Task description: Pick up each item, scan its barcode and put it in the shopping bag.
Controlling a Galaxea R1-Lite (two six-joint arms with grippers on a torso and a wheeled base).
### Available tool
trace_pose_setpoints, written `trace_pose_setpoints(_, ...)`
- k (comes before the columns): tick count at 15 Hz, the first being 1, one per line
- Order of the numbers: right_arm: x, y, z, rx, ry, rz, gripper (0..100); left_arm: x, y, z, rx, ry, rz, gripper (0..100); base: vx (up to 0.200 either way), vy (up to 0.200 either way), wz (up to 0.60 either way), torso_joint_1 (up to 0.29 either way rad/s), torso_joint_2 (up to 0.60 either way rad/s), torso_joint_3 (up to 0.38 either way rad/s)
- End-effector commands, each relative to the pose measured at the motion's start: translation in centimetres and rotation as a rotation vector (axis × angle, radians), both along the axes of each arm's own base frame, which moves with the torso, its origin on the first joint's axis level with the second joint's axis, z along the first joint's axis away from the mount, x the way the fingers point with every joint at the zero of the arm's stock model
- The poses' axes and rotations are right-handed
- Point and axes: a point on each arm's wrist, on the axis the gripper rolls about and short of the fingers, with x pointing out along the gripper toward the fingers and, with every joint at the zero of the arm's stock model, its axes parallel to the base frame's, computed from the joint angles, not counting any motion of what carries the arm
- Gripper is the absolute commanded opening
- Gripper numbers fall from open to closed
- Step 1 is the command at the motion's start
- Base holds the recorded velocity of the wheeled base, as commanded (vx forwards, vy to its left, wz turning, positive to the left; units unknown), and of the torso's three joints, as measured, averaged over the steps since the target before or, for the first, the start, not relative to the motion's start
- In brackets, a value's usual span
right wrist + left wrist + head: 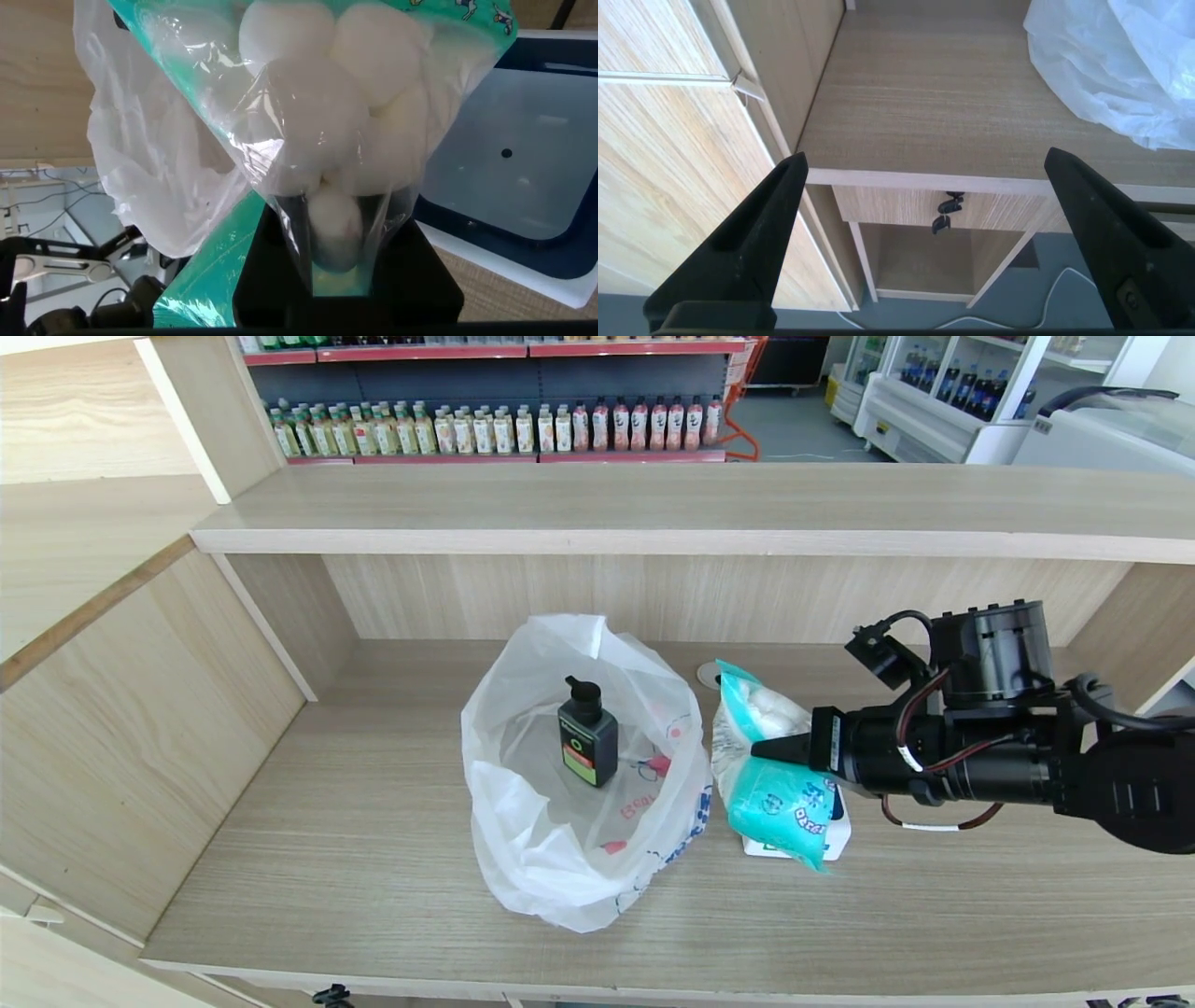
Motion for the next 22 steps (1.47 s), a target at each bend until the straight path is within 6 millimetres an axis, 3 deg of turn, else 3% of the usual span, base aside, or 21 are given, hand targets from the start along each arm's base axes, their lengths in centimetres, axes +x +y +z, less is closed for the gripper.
trace_pose_setpoints(1, 0.0, 0.1, -0.1, 0.006, 0.007, -0.002, 0, 0.0, 0.0, 0.0, -0.001, 0.001, 0.001, 100, 0.0, 0.0, 0.0, 0.0, 0.0, 0.0)
trace_pose_setpoints(19, 0.3, 0.1, -0.5, 0.046, 0.041, -0.029, 0, 0.0, 0.0, 0.0, -0.001, 0.001, 0.001, 100, 0.0, 0.0, 0.0, 0.0, 0.0, 0.0)
trace_pose_setpoints(21, 0.2, 0.6, 0.9, 0.003, -0.045, 0.009, 0, 0.0, 0.0, 0.0, -0.001, 0.001, 0.001, 100, 0.0, 0.0, 0.0, 0.0, 0.0, 0.0)
trace_pose_setpoints(22, -0.6, 0.9, 2.3, -0.103, -0.13, 0.018, 0, 0.0, 0.0, 0.0, -0.001, 0.001, 0.001, 100, 0.0, 0.0, 0.0, 0.0, 0.0, 0.0)
